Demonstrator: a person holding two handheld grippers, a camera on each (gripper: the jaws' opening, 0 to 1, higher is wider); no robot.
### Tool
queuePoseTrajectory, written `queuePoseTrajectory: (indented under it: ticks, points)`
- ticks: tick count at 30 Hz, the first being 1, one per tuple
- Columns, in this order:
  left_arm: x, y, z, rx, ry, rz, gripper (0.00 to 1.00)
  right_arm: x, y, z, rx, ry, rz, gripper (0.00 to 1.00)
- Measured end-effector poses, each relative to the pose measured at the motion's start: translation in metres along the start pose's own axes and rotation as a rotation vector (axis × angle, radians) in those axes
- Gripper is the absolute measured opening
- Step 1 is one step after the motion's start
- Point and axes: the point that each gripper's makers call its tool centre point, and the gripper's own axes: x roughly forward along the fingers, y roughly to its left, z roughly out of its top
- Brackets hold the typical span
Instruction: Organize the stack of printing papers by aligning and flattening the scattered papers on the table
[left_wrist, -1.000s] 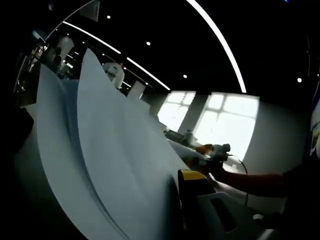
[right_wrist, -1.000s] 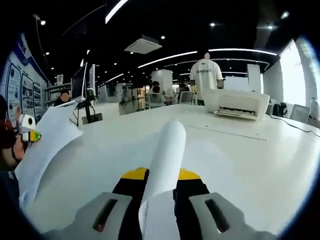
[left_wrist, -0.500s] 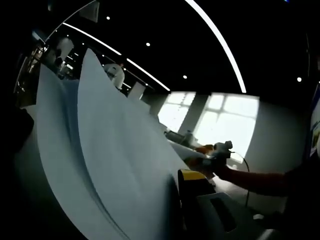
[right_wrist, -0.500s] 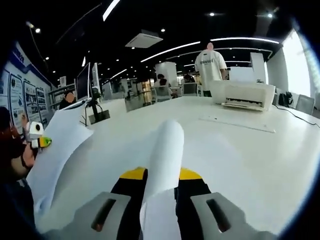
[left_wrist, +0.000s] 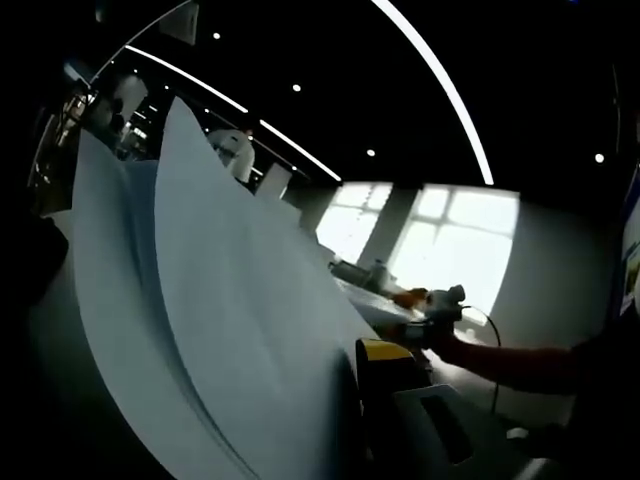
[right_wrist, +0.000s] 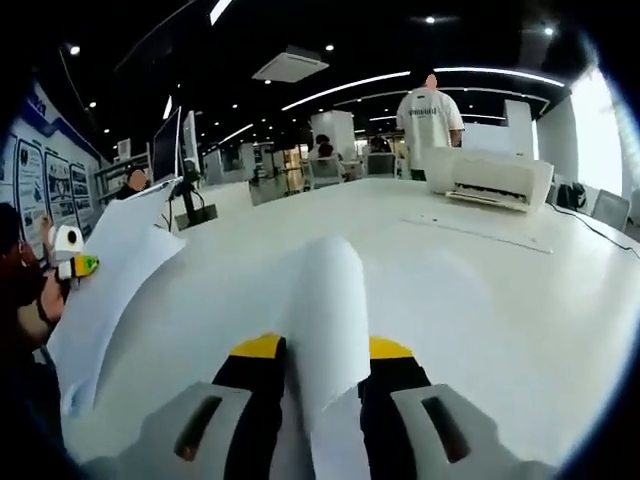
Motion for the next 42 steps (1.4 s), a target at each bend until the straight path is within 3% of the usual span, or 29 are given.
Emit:
queuePoseTrajectory:
  ticks: [8,12,15,21,36,42]
  points:
    - [0.0,0.0,0.0,0.001,0.0,0.0,0.15,-0.006,-0.022,-0.002,0.032,0.017,-0.067,0.28]
    - [0.0,0.0,0.0,0.001,0.001,0.0,0.15,-0.012,-0.027,0.002,0.028,0.007,-0.094,0.15]
    - [0.0,0.0,0.0,0.0,0.001,-0.001,0.15,-0.016,-0.026,0.009,0.027,-0.025,-0.091,0.06]
    - [0.0,0.0,0.0,-0.001,0.001,-0.001,0.15,-0.02,-0.025,0.026,-0.013,-0.08,-0.116,0.0]
    - [0.0,0.0,-0.001,-0.001,0.001,-0.002,0.15,-0.045,-0.012,0.085,-0.151,-0.259,-0.194,0.0]
    - [0.0,0.0,0.0,-0.003,-0.001,-0.003,0.15,-0.05,-0.024,0.102,-0.177,-0.301,-0.228,0.0]
